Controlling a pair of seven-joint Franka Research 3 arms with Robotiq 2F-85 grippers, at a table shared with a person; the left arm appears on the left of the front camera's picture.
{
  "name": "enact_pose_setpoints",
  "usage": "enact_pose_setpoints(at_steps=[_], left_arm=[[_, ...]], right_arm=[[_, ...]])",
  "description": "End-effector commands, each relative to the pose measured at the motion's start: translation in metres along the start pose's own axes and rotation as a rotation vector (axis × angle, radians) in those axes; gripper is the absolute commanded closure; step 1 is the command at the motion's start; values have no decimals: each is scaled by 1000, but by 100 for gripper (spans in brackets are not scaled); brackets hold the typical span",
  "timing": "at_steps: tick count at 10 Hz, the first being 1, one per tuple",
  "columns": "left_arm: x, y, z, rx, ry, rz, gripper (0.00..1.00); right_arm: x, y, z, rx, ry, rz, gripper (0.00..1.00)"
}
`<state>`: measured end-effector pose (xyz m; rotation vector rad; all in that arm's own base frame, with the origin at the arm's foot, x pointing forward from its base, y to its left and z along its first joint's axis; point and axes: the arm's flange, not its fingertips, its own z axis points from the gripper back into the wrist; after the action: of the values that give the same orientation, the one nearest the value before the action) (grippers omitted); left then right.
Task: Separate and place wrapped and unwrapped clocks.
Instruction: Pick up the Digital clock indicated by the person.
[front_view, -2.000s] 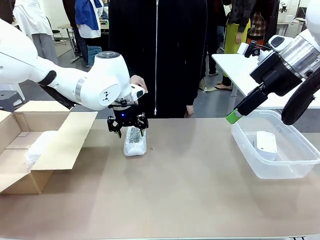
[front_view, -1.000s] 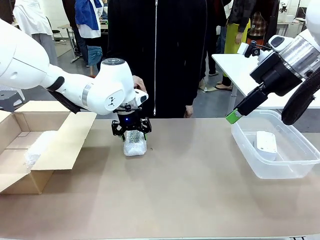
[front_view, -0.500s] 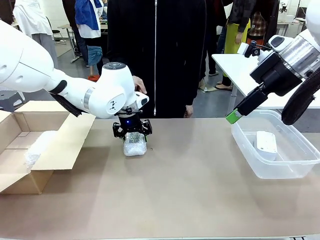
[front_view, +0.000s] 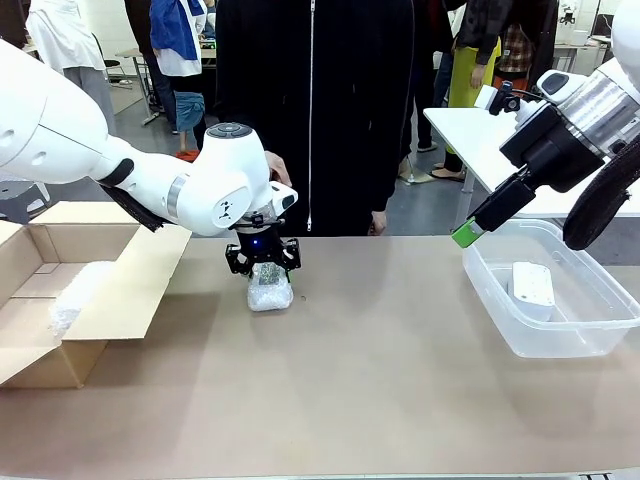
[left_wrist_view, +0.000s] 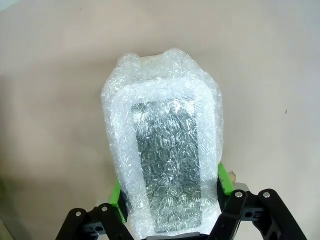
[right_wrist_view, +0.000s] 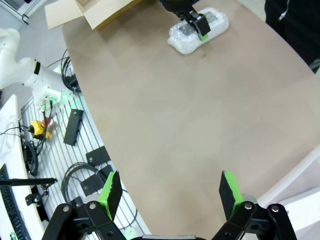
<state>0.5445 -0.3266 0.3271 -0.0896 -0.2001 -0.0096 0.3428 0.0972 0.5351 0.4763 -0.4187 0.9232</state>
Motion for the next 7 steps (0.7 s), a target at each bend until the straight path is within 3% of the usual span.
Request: enact_pose_setpoints(at_steps=[1,2,4,6,7], left_arm=[[5,-6,-3,24,-41,27,58],[4,-5,0,27,-52,25,68],[-3,-3,35,30,-109,18,68],[-21,-2,96,15,-173,-25,68],[-34,1,131,2,-123,-39,68]], right_arm=[[2,-1,0,5,6,0,0],[2,-1,0,5,6,0,0],[2,-1,0,5,6,0,0],[2,-1,0,5,6,0,0],[2,-1,0,5,6,0,0]])
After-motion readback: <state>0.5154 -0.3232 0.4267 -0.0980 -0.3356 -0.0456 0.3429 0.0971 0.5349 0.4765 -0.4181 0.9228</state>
